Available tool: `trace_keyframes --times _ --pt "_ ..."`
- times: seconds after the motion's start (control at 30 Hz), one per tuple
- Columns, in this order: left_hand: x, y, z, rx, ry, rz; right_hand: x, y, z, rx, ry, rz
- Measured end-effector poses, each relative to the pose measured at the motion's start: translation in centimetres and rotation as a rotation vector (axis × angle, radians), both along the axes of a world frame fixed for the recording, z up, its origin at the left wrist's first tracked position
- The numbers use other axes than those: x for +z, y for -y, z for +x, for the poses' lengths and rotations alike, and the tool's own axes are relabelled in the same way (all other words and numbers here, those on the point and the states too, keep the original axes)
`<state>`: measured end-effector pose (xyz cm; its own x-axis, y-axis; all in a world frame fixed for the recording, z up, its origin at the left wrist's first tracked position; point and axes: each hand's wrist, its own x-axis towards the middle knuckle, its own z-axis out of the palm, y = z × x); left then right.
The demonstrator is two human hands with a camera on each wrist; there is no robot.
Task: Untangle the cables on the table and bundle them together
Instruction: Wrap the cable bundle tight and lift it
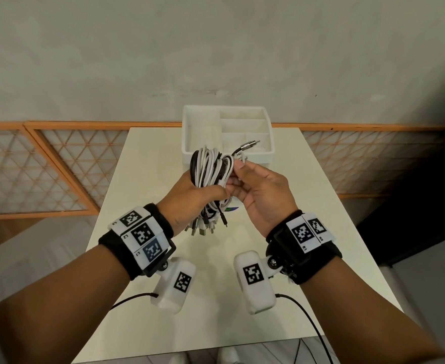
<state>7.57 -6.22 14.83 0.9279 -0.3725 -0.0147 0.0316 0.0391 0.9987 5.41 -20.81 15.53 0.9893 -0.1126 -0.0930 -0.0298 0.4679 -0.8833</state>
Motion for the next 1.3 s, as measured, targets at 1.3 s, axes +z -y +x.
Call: trace_keyframes --times 1.3 --pt "0.6 -0.7 0.0 -0.273 0.048 0.037 -0.9 1.7 -0.2 0.271 0.152 -0.542"
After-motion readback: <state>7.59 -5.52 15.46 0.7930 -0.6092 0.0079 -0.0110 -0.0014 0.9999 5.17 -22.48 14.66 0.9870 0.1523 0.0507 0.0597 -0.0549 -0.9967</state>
